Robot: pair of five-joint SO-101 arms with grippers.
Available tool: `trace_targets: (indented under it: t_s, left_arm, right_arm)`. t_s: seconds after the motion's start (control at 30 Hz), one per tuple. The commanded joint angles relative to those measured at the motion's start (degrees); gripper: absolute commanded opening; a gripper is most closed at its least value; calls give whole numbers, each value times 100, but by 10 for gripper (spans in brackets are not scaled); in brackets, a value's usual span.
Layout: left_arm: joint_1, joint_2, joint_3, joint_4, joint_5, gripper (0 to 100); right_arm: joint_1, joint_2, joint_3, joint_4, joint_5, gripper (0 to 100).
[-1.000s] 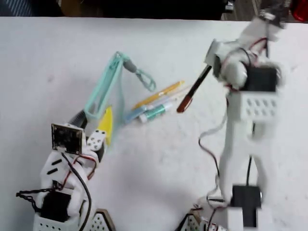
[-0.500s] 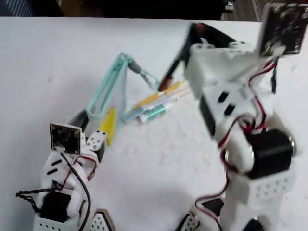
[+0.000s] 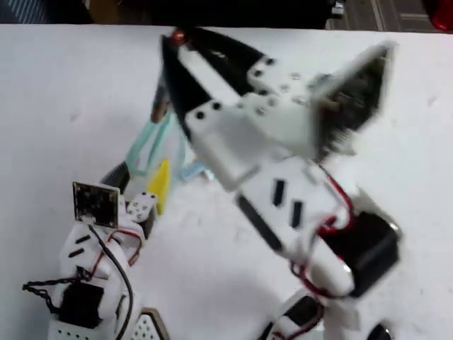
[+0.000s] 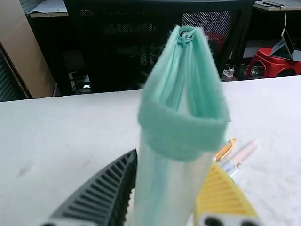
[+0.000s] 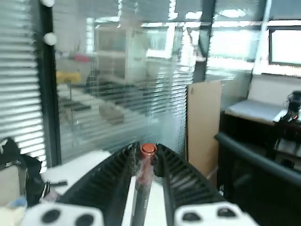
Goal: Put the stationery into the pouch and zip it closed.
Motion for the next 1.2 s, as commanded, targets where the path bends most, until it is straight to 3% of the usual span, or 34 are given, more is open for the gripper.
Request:
trace_targets:
  t_s: [0.0,0.53,0.73,1.07,1.17]
  left_arm:
    - [-13,-66,-62,35,53,198]
    - [-22,-66,-62,35,53,198]
    - [-22,-66,-62,35,53,198]
    - [-22,-66,-53,35,53,198]
    - [-22,-66,-53,35,53,197]
  right_arm:
    - [-66,233,-158,75,79,15]
    - [-207,541,-26,831,105,30]
    - [-207,541,-44,1209,70,279]
    - [-163,541,-53,1244,105,228]
    - [242,541,-53,1244,70,227]
